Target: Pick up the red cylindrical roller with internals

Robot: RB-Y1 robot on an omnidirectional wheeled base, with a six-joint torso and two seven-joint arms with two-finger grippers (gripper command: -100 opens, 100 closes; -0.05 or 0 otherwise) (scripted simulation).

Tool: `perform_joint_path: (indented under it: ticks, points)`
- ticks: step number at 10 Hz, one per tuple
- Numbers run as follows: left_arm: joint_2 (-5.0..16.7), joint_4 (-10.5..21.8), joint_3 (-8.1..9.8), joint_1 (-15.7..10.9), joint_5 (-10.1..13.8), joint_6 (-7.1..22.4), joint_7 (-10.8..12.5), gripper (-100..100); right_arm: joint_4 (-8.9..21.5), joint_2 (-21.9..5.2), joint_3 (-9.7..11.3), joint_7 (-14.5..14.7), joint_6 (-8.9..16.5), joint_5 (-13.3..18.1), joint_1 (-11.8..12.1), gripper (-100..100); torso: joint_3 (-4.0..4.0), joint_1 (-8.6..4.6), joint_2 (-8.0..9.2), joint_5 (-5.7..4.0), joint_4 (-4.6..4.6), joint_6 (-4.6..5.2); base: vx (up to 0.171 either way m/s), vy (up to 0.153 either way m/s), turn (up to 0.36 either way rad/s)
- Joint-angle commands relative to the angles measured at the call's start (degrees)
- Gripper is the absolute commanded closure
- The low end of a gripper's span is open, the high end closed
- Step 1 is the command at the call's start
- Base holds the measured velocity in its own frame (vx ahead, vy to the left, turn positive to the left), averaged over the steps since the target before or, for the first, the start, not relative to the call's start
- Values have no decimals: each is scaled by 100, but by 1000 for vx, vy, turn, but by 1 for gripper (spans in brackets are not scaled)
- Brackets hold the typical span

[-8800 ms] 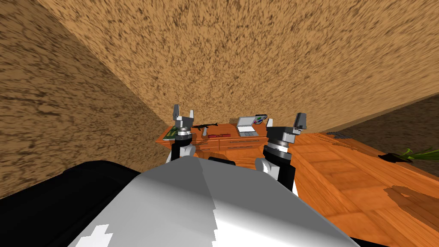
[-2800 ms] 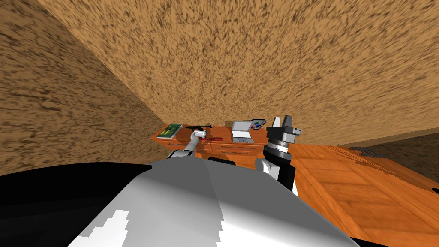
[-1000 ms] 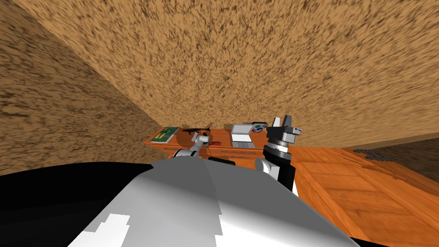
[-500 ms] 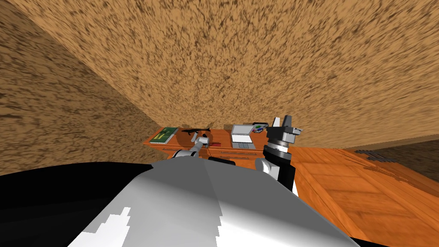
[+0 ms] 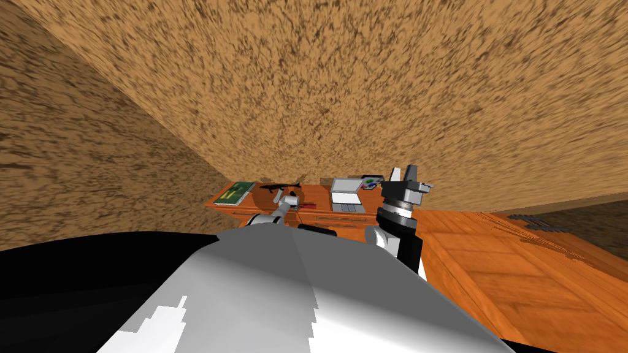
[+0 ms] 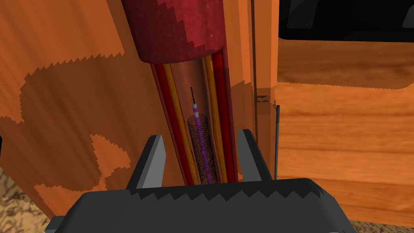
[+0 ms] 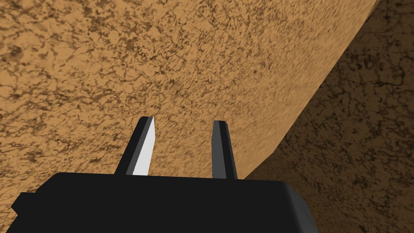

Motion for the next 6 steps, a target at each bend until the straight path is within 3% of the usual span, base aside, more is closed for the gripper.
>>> perform_joint_path:
  ticks: [1,3,5,6]
  points:
    - [-2,-121,21,-55,-14,167,-9,100,0,0,0,0,0,0,0,0,0,0,0,0,0,0,-26,5,-15]
    - [4,-296,64,-151,-24,434,-25,100,0,0,0,0,0,0,0,0,12,1,18,-3,8,2,-64,6,-2]
    - [14,-213,68,-200,-23,386,-15,100,0,0,0,0,0,0,-1,0,19,-7,30,-5,10,0,-44,-5,1]
    - [12,-227,69,-198,-25,412,-18,0,0,0,0,0,0,0,0,0,15,-6,21,-5,9,0,-5,-1,0]
